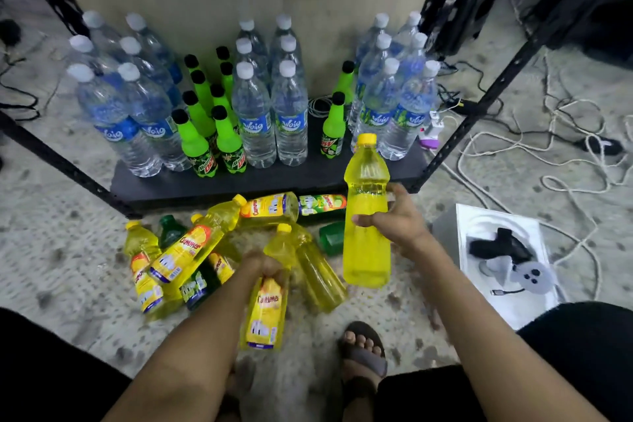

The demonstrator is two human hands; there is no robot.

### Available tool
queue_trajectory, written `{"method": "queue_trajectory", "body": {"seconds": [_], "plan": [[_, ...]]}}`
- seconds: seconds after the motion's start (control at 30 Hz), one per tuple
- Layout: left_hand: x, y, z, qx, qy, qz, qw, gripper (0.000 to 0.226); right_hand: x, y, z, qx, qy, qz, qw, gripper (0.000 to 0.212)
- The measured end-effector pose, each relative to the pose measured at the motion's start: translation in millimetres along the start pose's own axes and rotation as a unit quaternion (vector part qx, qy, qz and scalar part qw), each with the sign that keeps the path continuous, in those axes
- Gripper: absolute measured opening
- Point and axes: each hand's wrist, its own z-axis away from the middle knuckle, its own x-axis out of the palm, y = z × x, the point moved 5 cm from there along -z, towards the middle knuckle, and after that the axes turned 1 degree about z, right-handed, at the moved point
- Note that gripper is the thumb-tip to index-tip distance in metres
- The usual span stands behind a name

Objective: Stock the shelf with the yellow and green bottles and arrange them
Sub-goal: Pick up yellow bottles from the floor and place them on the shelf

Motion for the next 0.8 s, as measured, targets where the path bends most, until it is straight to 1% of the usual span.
{"method": "queue_trajectory", "body": {"seconds": [0.03, 0.07, 0.13, 0.17, 0.27, 0.33, 0.37, 0.4, 0.47, 0.53, 0.6, 0.63, 0.73, 0.8], "plan": [[-2.3, -0.2, 14.6, 0.007, 0.009, -0.026, 1.000, 0.067, -10.9, -12.7, 11.6, -0.022, 0.006, -0.001, 1.000, 0.081], [-9.7, 3.0, 44.4, 0.019, 0.042, -0.027, 0.999, 0.066, -21.7, -24.1, 21.3, -0.041, 0.012, 0.002, 0.999, 0.080], [-30.7, 5.7, 114.4, 0.057, 0.151, -0.009, 0.987, 0.050, -42.0, -44.6, 41.1, -0.079, 0.030, -0.005, 0.996, 0.092], [-41.7, 8.7, 150.2, 0.081, 0.206, 0.003, 0.975, 0.047, -51.0, -56.0, 52.0, -0.100, 0.035, -0.015, 0.994, 0.095], [-71.1, 18.7, 236.8, 0.185, 0.306, 0.055, 0.932, 0.058, -75.3, -92.1, 91.9, -0.155, 0.038, -0.058, 0.986, 0.093], [-95.4, 31.0, 293.4, 0.267, 0.360, 0.091, 0.889, 0.068, -93.5, -117.1, 121.0, -0.187, 0.050, -0.082, 0.978, 0.092], [-108.8, 40.1, 323.8, 0.303, 0.375, 0.111, 0.869, 0.077, -105.0, -131.5, 134.5, -0.210, 0.060, -0.092, 0.972, 0.090], [-123.3, 52.8, 358.2, 0.340, 0.387, 0.129, 0.847, 0.085, -119.1, -147.1, 145.9, -0.233, 0.079, -0.095, 0.965, 0.089], [-156.3, 81.2, 424.7, 0.413, 0.402, 0.172, 0.799, 0.088, -152.4, -186.3, 163.6, -0.284, 0.119, -0.104, 0.946, 0.083], [-187.0, 117.8, 491.2, 0.498, 0.388, 0.231, 0.741, 0.084, -189.0, -232.5, 180.7, -0.331, 0.158, -0.125, 0.922, 0.075], [-216.2, 164.2, 547.6, 0.584, 0.358, 0.274, 0.675, 0.072, -223.6, -280.6, 199.9, -0.376, 0.211, -0.131, 0.893, 0.077], [-231.6, 190.4, 568.0, 0.608, 0.343, 0.290, 0.655, 0.067, -239.7, -303.8, 203.9, -0.393, 0.240, -0.129, 0.878, 0.078], [-276.8, 270.1, 604.1, 0.632, 0.323, 0.324, 0.626, 0.066, -273.8, -365.5, 196.3, -0.423, 0.304, -0.113, 0.846, 0.079], [-304.9, 323.9, 607.3, 0.624, 0.356, 0.312, 0.622, 0.064, -284.6, -398.4, 174.5, -0.424, 0.329, -0.101, 0.838, 0.079]]}}
